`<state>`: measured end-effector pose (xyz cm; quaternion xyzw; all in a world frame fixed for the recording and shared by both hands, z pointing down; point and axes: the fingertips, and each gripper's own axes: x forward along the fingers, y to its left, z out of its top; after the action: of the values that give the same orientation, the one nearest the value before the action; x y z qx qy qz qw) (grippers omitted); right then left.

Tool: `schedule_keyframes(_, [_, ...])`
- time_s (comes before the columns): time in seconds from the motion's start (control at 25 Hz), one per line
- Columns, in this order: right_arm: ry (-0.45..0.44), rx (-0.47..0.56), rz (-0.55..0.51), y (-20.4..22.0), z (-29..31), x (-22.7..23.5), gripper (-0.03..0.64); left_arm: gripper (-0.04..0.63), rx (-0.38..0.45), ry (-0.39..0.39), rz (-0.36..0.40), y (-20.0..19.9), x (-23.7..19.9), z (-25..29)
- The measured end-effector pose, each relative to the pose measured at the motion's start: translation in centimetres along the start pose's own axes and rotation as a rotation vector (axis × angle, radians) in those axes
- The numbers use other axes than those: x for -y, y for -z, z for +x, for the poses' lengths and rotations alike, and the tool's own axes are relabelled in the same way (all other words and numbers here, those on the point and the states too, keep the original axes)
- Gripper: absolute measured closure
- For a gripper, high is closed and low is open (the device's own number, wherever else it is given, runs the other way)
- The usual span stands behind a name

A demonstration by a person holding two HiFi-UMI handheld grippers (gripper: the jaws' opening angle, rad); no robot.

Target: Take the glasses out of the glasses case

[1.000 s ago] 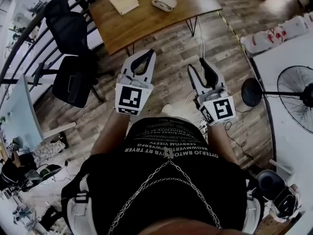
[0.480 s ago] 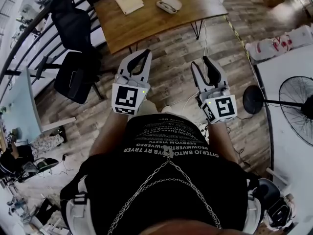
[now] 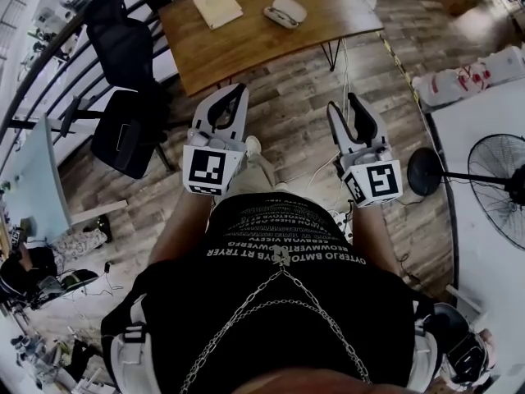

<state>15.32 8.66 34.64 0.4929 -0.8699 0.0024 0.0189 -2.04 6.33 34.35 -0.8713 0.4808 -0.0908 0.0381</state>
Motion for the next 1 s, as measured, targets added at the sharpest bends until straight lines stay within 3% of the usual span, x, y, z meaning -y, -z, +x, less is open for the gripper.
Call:
schedule_keyframes(0.32, [-0.039,-0.02,0.016,0.7,3.0,-0.4,0.46,0.568,0.03,0.022,-0.009,-0.2,-1.4,2.3])
schedule_keyframes(1.0, [-0.016,-0.014,0.038,0.3,12.0,4.1,0.473,0.566,0.007,0.046,-0.013,-0.1,-7.1,11.4])
